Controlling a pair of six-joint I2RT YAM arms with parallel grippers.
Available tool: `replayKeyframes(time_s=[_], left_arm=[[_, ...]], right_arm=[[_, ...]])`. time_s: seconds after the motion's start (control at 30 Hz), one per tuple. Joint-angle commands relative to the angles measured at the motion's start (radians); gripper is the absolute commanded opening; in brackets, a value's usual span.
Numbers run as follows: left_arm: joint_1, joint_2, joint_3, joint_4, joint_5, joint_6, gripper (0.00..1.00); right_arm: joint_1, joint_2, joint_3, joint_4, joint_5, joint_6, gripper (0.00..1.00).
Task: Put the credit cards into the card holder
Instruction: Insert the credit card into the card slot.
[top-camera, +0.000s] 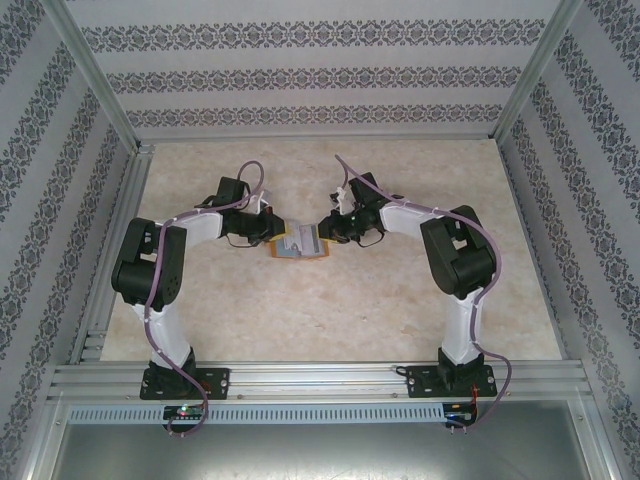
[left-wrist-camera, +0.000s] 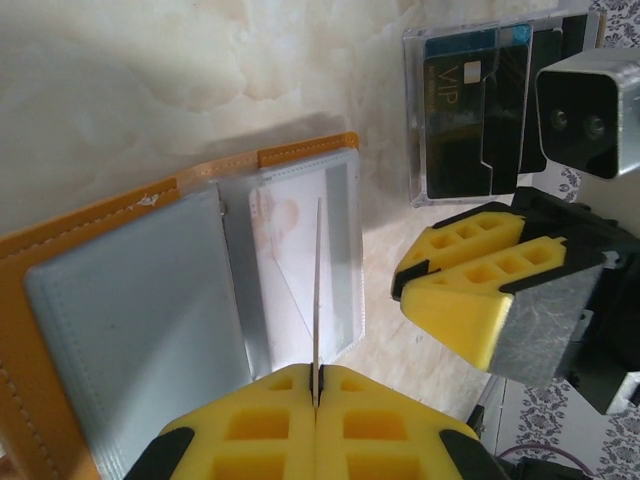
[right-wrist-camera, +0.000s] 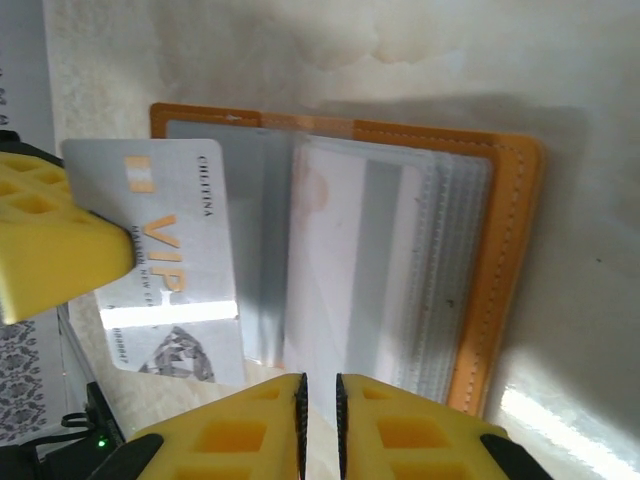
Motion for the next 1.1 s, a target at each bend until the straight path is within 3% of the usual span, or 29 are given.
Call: replayKeyframes(time_s=[0.0,0.77,1.07], left_arm=[[0.005,0.007,-0.017,0.001,0.001,0.03,0.0],[0.004,0.078,-0.016,0.09,0.055,-0.037,0.0],[0.004,0.08,-0.008,0.044,0.043,-0.013,0.0]], right_arm=[[0.005,0.016,0.028,-0.026,0.011,-0.024,0.19],[0.008,0.051,0.056,-0.051,0.014,-0.033,0.2],[0.007,0.058,0.076,-0.09,0.034,-0.06,0.2]])
